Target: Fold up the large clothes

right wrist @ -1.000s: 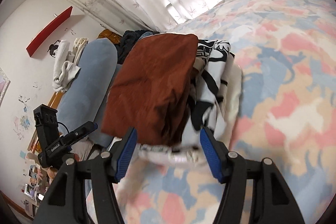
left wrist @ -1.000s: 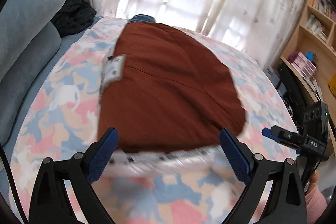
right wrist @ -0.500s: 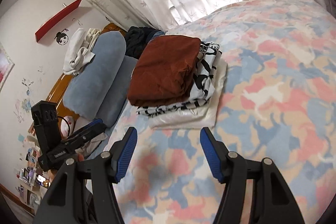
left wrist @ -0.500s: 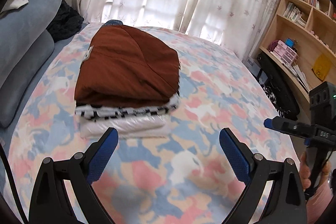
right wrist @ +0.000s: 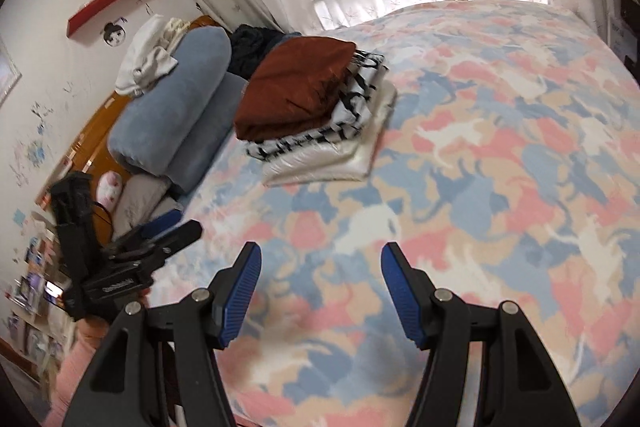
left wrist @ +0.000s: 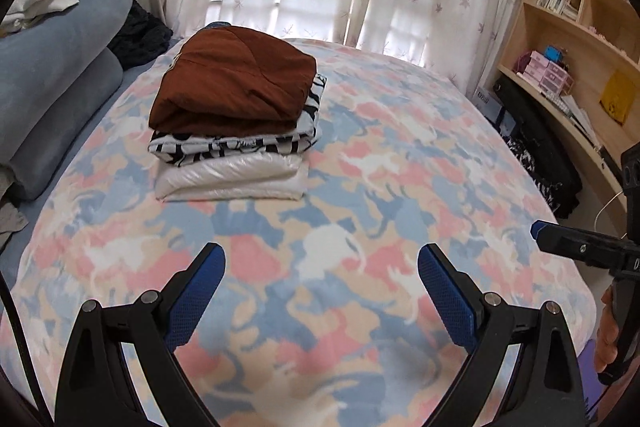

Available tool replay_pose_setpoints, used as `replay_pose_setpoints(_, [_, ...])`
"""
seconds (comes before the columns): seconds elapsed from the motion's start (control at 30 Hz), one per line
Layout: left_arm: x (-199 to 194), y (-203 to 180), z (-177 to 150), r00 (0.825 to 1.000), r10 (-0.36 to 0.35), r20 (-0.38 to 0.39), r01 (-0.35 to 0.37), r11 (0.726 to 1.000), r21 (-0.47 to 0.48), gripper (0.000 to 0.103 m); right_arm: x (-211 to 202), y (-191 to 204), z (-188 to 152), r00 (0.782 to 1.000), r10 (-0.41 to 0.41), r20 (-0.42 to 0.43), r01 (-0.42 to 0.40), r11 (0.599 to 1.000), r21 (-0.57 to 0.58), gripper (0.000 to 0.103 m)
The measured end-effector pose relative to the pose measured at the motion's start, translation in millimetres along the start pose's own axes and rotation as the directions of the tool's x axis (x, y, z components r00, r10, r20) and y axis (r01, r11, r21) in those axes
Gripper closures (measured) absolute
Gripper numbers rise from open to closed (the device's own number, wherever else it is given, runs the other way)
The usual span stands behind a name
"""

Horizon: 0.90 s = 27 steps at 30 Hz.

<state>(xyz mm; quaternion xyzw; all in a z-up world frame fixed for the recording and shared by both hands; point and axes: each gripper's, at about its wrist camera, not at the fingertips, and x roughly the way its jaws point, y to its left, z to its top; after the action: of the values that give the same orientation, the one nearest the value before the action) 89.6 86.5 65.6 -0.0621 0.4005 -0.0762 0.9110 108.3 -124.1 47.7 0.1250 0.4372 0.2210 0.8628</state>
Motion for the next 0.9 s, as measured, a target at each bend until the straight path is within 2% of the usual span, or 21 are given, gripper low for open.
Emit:
replay_pose_setpoints(0.07, [-4.1,-8.2,-10.2,1.000,0.002,-0.002,-0.002,1.000,-0.004,0.007,-3.7,-2.6,-13.7,0.999,-0.037,0.006,0.037,0.999,-0.008,0.040])
replay_pose_setpoints(0.13, [-10.4,-16.7,-20.0,1.000,0.008,0.011,-0.007,1.000,-0.005,0.007,-6.2,-5.2,-23.9,0.999,-0.039,0.011,0.039,0.999,0.001,0.040])
replay_pose_setpoints(0.33, [-21.7,-40.7,-45.5,0.994,0.098,0.056,-0.098,0.995,-0.001,0.001,-20.0,-6.9,-54.3,0.991,-0.107,0.074,0.107,0.994,0.006,0.038])
replay_pose_setpoints(0.5, [-19.2,-58.2,-68.6,0.991,0.120,0.053,-0.119,0.993,-0.016,0.001,-32.8,-8.7,-81.3,0.976,-0.163,0.144,0.161,0.987,0.029,0.021])
replay_pose_setpoints(0.63, [-13.2,-70.9,-90.2,0.992,0.115,0.042,-0.114,0.993,-0.033,0.001,-38.8,-10.6,-105.6,0.960,-0.216,0.181,0.210,0.976,0.050,0.015])
replay_pose_setpoints(0.73, [-7.4,-80.3,-106.8,0.993,0.115,0.023,-0.114,0.993,-0.030,0.001,-38.3,-19.3,-121.5,0.950,-0.255,0.180,0.242,0.966,0.094,0.015])
replay_pose_setpoints(0.9, [-0.4,-87.9,-128.4,0.991,0.131,-0.009,-0.132,0.990,-0.051,0.001,-33.3,-37.8,-143.7,0.949,-0.284,0.136,0.261,0.952,0.162,0.015])
